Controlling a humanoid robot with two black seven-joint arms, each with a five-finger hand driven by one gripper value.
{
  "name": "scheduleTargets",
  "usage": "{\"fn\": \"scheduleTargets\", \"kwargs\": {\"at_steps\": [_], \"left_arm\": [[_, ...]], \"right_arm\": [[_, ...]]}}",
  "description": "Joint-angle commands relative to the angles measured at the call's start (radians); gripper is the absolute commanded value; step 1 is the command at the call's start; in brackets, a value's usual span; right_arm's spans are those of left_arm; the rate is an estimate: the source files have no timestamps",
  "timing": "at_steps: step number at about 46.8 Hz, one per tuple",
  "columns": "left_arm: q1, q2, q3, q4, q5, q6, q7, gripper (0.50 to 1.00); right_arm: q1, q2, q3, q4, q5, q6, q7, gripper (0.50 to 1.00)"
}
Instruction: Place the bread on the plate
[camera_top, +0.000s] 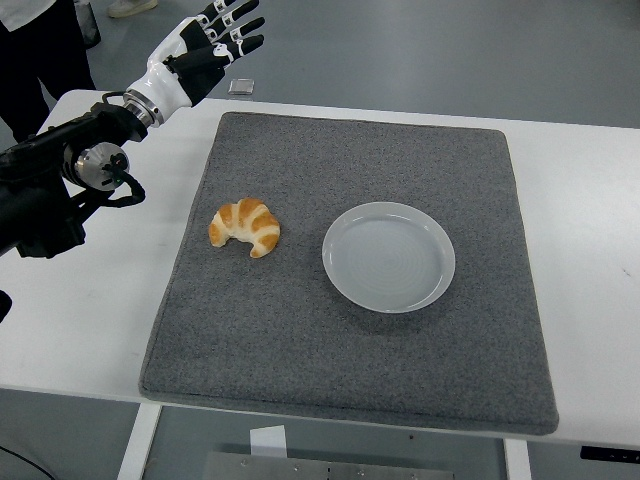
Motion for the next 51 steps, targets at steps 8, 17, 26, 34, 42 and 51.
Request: {"fn": "scheduleTargets", "kwargs": {"at_steps": [8,17,26,34,42,51], "left_arm": [[0.002,0.0,0.0,0.003,0.001,0.004,-0.002,0.99],[0.003,0.002,-0.001,0.003,0.003,0.0,-0.003,0.99],[0.002,0.0,0.0,0.003,0.001,0.004,-0.002,0.99],[0.002,0.0,0.0,0.003,0.001,0.004,-0.002,0.992],[0.002,0.002,-0.001,0.001,0.001,0.004,-0.002,0.99],[-0.02,0.009,0.0,-0.01,0.004,0.006,0.003,0.99]], "right_arm": [[0.0,0.0,0.0,-0.001,0.0,0.0,0.0,0.952],[0.0,0.0,0.0,0.0,0.0,0.0,0.0,0.952],[0.0,0.0,0.0,0.0,0.0,0.002,0.0,0.952],[0.0,0.0,0.0,0.0,0.0,0.003,0.0,0.952],[0.0,0.0,0.0,0.0,0.0,0.002,0.0,0.952],[0.0,0.0,0.0,0.0,0.0,0.002,0.0,0.952]]}}
